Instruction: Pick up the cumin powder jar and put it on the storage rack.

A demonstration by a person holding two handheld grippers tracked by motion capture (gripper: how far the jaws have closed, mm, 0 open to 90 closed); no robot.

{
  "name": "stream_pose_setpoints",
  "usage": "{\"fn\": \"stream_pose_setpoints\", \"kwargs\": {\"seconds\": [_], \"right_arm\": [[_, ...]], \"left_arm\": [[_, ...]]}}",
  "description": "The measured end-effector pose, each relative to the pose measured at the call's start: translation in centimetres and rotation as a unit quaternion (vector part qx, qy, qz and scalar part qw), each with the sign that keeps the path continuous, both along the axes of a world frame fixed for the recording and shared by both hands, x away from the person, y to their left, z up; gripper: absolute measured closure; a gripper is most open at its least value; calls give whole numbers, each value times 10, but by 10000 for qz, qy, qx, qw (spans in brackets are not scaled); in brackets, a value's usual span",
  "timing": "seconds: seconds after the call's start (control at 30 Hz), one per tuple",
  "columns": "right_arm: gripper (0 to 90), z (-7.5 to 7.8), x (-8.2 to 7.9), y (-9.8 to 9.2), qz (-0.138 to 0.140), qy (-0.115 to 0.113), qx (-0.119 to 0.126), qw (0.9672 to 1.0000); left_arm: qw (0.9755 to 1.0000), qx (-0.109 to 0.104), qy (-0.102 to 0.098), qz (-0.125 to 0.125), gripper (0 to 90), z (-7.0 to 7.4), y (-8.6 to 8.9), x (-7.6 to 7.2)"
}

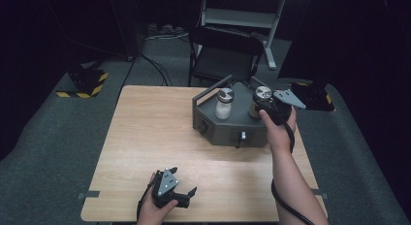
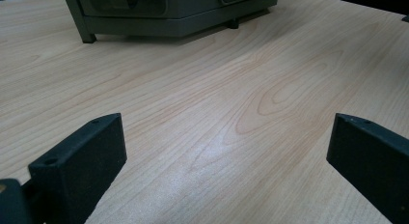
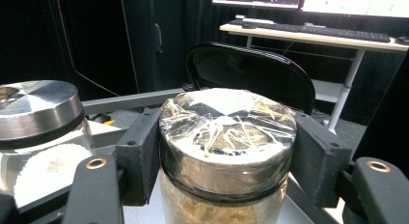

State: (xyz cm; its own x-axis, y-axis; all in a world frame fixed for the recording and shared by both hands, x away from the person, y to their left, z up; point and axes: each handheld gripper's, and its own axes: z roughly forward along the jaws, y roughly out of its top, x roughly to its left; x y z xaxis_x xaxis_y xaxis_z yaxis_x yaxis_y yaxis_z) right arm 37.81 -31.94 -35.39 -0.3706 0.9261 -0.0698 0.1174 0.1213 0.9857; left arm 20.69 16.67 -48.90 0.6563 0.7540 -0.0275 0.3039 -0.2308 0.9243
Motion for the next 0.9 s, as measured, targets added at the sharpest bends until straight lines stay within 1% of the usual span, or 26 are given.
{"fn": "stream_pose_setpoints", "kwargs": {"seconds": [0.27, 0.47, 0.73, 0.9], "right_arm": [[350, -2, 6, 3, 35, 31, -44, 10000], [350, -4, 10, 5, 44, 58, -4, 10000], [350, -6, 13, 6, 59, 71, -34, 10000], [350, -7, 14, 6, 54, 122, 29, 9999]], "left_arm": [[10000, 3, -4, -6, 6, 0, 0, 0], [10000, -2, -6, -11, 7, 0, 1, 0], [10000, -24, -3, -20, 6, -1, 1, 0], [10000, -15, -9, -23, 6, 0, 1, 0]]}}
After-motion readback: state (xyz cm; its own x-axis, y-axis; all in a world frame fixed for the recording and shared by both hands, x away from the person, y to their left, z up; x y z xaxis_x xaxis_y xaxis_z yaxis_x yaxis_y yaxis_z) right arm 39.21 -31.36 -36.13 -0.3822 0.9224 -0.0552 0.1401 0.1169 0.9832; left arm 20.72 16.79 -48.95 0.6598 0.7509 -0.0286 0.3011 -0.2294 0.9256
